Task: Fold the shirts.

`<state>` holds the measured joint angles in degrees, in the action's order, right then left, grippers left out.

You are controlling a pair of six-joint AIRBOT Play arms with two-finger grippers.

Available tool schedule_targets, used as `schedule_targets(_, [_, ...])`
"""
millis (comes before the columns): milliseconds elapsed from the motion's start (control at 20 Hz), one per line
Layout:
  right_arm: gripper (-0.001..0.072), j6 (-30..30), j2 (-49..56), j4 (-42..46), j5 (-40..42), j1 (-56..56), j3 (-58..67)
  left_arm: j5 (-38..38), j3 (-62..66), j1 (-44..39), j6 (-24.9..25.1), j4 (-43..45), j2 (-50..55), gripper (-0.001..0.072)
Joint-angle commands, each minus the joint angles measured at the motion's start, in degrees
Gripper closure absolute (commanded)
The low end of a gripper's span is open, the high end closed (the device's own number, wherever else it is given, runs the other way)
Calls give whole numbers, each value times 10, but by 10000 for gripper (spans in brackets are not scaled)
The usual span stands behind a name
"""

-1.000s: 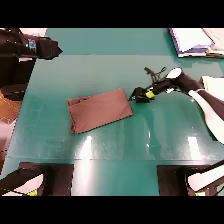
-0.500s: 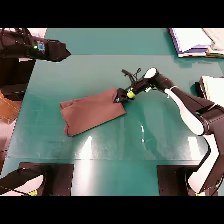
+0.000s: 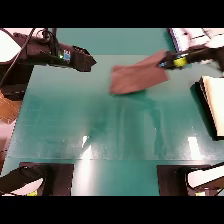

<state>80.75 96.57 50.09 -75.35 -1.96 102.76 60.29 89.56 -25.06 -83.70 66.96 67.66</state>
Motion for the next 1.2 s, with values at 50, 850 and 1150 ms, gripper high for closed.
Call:
schedule_targets(50, [696, 17, -74, 54, 5, 198, 4, -12, 0, -17, -2, -7, 0, 684])
schedule_targets(850, [697, -49, -66, -66, 131, 381, 97, -12, 0, -17, -31, -17, 0, 685])
schedule_targets(1150, [697, -47, -107, -65, 76, 403, 110, 2, 0, -17, -29, -16, 0, 684])
